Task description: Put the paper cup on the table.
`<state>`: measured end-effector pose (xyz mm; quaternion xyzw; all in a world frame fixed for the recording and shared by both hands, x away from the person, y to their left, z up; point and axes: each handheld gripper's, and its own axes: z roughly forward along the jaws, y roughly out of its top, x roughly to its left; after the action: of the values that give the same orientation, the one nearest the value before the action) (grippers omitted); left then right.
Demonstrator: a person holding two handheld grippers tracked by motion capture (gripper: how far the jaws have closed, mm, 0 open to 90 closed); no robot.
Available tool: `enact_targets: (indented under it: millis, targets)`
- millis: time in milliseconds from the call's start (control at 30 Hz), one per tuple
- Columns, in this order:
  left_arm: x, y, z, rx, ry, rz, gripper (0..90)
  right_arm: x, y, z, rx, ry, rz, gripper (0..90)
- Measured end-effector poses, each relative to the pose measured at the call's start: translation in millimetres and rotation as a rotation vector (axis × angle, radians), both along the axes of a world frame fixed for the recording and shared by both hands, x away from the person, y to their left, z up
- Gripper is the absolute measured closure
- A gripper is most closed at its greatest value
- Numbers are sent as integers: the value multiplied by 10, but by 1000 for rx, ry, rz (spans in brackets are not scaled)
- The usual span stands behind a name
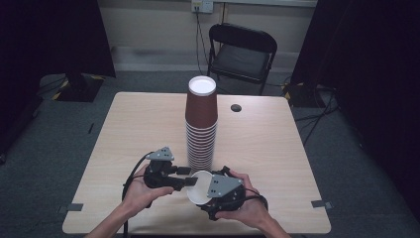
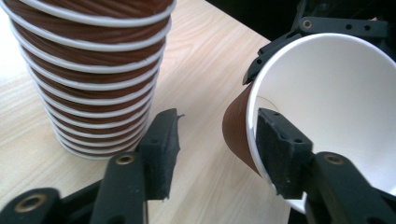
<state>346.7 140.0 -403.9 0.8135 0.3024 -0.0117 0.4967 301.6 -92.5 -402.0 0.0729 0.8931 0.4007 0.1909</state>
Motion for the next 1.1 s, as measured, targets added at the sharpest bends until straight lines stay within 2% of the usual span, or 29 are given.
enact_targets:
  millis: [67,167,467,667,733,833,867,1100]
  targets:
    - [-11,13,1,-5,-21,8,463,11,-12,3,8,5,-6,118]
    - [-33,31,-10,-36,-21,28,401,31,-28,3,23,12,-17,118]
    - [-54,109,-7,-46,-53,63,329,80,-115,-30,77,66,-50,118]
    - [-86,163,5,-45,-98,90,301,108,-144,-49,91,76,-72,118]
    - [-87,187,5,-25,-97,102,298,124,-159,-50,99,86,-79,118]
    - [-94,212,-7,-17,-109,112,296,144,-192,-61,106,99,-93,118]
    - [-100,231,-15,0,-126,118,292,152,-205,-65,109,106,-99,118]
    - [-126,297,-44,12,-171,121,271,211,-296,-83,150,131,-146,119]
